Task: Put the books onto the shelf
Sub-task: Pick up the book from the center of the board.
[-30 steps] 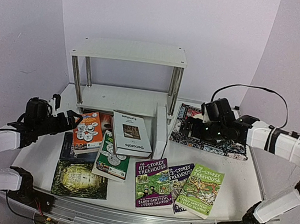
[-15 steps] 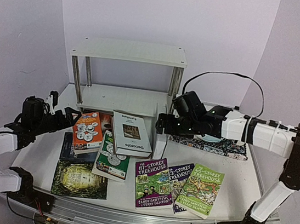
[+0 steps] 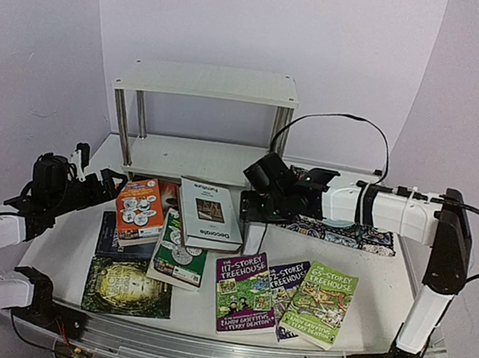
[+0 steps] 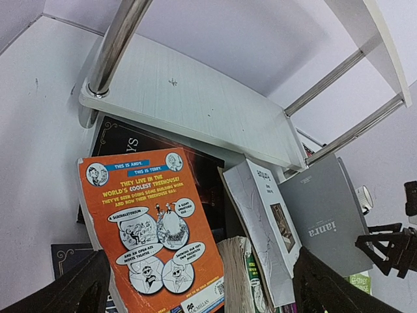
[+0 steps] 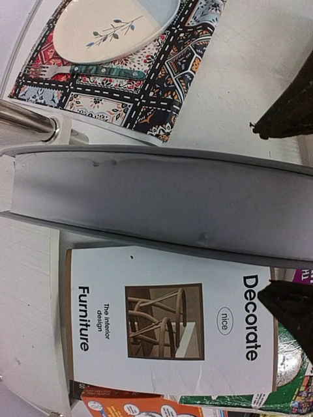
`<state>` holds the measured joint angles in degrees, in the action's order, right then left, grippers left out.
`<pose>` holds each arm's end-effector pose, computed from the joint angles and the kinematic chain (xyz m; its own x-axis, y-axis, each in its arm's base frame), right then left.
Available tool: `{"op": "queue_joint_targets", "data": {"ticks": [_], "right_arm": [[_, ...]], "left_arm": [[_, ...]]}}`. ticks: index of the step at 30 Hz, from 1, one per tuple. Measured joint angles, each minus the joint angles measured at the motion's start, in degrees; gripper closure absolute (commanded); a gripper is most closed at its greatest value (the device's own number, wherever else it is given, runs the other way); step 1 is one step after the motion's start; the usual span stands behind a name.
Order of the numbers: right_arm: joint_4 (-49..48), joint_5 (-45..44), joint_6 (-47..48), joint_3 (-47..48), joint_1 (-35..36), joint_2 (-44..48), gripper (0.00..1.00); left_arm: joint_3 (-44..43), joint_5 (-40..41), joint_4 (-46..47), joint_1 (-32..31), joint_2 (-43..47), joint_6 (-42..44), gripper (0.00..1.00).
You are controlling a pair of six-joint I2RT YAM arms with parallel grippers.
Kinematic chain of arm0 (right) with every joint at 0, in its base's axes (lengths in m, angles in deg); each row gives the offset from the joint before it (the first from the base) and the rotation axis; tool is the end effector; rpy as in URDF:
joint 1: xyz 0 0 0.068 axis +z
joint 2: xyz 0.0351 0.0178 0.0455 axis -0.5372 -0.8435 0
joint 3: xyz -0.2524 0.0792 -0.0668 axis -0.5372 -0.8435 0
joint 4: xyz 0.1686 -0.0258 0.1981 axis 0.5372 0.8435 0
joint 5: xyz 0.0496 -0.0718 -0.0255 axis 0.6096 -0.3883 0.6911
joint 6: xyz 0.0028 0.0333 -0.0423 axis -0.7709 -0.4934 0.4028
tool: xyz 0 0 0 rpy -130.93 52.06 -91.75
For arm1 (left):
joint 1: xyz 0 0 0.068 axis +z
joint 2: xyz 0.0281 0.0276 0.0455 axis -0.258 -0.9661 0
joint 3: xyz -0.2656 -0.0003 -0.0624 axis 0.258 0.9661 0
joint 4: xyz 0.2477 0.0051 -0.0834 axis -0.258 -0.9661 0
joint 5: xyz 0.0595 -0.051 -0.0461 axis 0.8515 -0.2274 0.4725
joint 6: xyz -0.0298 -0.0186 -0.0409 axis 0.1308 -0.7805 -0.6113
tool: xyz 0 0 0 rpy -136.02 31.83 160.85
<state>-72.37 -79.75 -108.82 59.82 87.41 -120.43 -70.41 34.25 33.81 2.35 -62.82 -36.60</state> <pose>0.2582 0.3428 0.2684 -0.5988 0.1148 -0.7927 -0.2475 0.9148 0.3194 0.1900 -0.0499 0.2240 -0.4996 -0.4117 -0.7621 0.1646 0.8187 -0.5502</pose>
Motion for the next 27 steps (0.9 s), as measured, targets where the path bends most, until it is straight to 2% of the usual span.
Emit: {"op": "queue_joint_targets", "data": {"ticks": [3, 6, 15, 19, 27], "right_arm": [[0.58, -1.13, 0.11, 0.36, 0.25, -0.2, 0.49], [1.05, -2.12, 0.17, 0.37, 0.23, -0.2, 0.57], [2.79, -4.49, 1.55, 0.09, 0.23, 2.04, 0.6], [3.7, -5.15, 3.46, -0.42, 0.23, 8.48, 0.6], [3.48, -1.41, 7.8, -0.03, 0.04, 20.9, 0.65]], "left_arm": [[0.0, 0.02, -0.02, 0.0, -0.02, 0.0, 0.02], [0.0, 0.02, -0.02, 0.0, -0.02, 0.02, 0.02], [0.0, -0.03, -0.02, 0.0, -0.04, 0.02, 0.01], [-0.02, -1.73, -0.02, 0.02, -0.07, 0.19, 0.02], [-0.74, -11.58, 3.14, -0.91, -1.07, 4.66, 0.0]]}}
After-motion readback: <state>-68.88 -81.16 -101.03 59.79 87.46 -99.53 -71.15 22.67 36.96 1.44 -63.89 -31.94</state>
